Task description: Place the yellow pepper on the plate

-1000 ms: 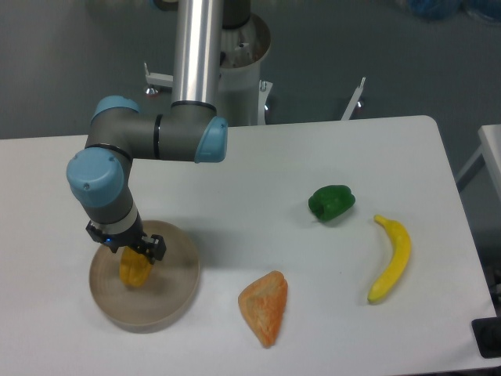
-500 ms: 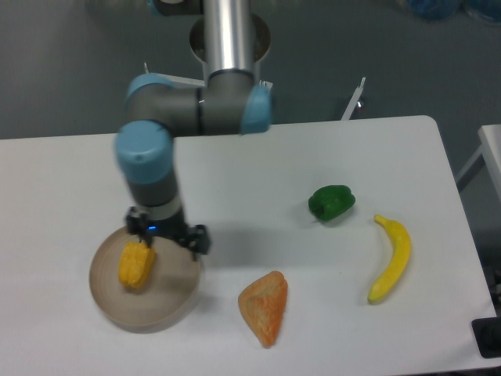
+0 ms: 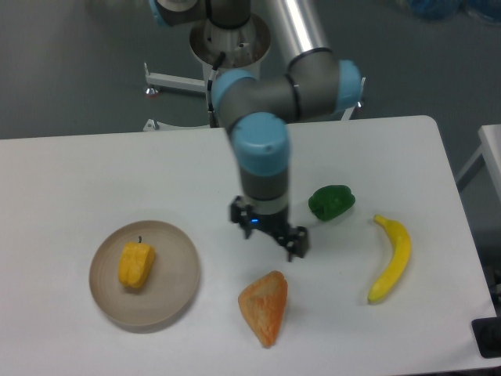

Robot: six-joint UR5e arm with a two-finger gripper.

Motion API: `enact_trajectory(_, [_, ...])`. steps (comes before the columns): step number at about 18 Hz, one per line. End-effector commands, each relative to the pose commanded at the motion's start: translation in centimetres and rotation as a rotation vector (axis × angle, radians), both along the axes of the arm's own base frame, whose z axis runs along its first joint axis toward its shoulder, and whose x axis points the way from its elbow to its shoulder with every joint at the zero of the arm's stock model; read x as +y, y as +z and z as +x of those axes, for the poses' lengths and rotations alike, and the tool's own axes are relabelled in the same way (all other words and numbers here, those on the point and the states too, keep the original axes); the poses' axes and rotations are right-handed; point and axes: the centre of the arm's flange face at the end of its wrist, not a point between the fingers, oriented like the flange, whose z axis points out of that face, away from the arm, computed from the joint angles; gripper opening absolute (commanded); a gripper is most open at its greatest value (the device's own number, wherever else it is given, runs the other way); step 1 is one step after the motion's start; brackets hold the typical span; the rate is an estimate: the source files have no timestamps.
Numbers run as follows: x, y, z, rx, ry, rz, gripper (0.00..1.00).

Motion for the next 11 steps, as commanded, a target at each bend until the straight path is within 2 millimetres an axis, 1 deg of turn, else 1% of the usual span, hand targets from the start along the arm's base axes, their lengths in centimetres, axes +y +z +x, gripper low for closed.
enact_trajectory(2, [-0.2,-0.5,-1.1,0.002,-0.033,-0.01,1.0])
enact_trajectory(5, [0.1,-0.6,-2.3,0.007,-0.027,-0.005,1.0])
enact_trajectory(11, [0.5,-0.9,-3.2,0.015,-0.02,0.006,1.0])
